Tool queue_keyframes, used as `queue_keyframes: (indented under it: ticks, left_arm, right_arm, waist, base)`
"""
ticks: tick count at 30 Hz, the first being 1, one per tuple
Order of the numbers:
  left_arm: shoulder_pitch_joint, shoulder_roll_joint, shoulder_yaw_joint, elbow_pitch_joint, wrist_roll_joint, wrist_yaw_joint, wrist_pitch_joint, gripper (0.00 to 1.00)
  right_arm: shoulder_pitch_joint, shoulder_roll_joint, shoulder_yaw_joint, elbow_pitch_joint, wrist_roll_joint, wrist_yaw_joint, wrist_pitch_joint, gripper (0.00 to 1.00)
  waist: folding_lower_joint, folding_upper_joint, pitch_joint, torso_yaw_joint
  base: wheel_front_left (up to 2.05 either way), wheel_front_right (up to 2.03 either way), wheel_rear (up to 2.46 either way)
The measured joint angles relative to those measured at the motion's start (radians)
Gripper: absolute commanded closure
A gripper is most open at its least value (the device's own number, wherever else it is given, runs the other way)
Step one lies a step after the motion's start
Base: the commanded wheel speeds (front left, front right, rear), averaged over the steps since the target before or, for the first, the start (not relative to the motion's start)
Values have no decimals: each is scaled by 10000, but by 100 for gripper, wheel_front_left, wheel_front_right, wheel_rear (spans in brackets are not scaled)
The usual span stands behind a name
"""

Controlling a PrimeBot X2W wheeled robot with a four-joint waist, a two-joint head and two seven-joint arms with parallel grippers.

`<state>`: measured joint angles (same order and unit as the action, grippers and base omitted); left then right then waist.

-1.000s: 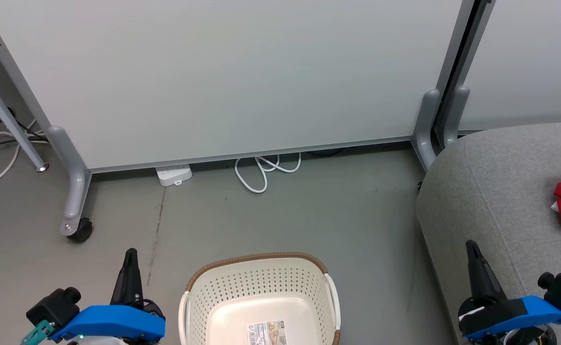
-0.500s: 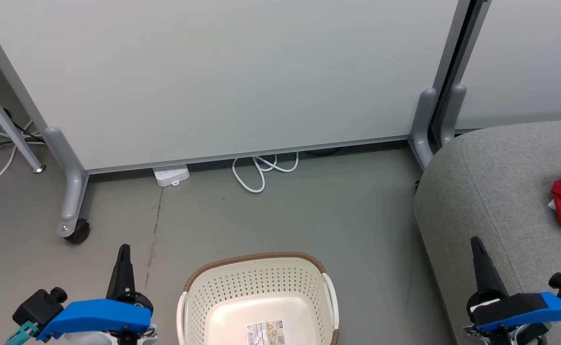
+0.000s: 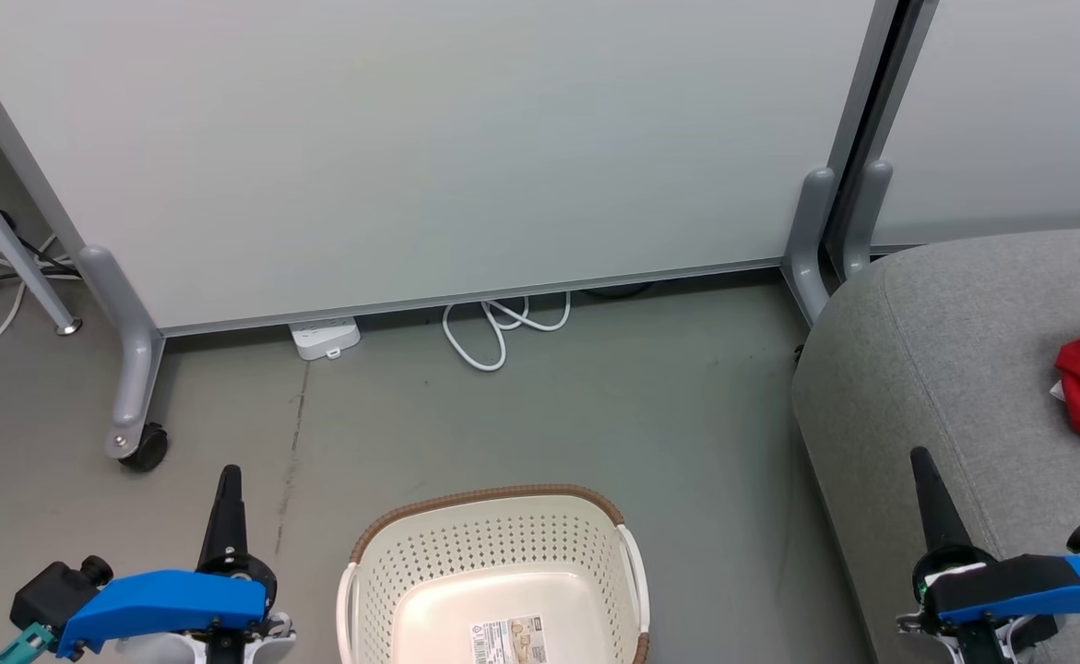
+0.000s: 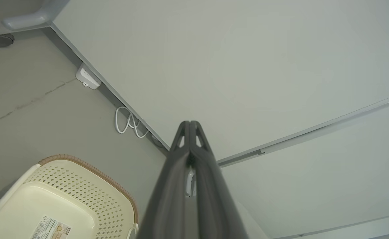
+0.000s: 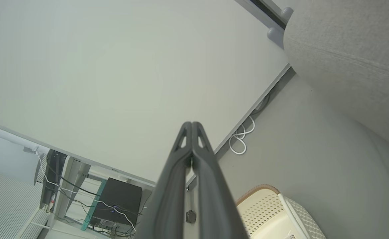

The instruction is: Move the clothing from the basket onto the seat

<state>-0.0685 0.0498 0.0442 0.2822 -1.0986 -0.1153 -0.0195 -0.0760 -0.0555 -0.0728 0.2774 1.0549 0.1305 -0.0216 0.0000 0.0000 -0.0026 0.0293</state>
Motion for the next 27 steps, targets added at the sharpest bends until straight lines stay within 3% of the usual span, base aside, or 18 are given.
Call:
queue_keyframes:
  ticks: [27]
  left_arm:
    - [-164,0,345,-176,-2483,-79,642,100]
  right_arm:
    - [-132,19,-201,-148,2698,0,660,100]
  waist:
    - [0,0,24,-124]
  base:
    - [0,0,0]
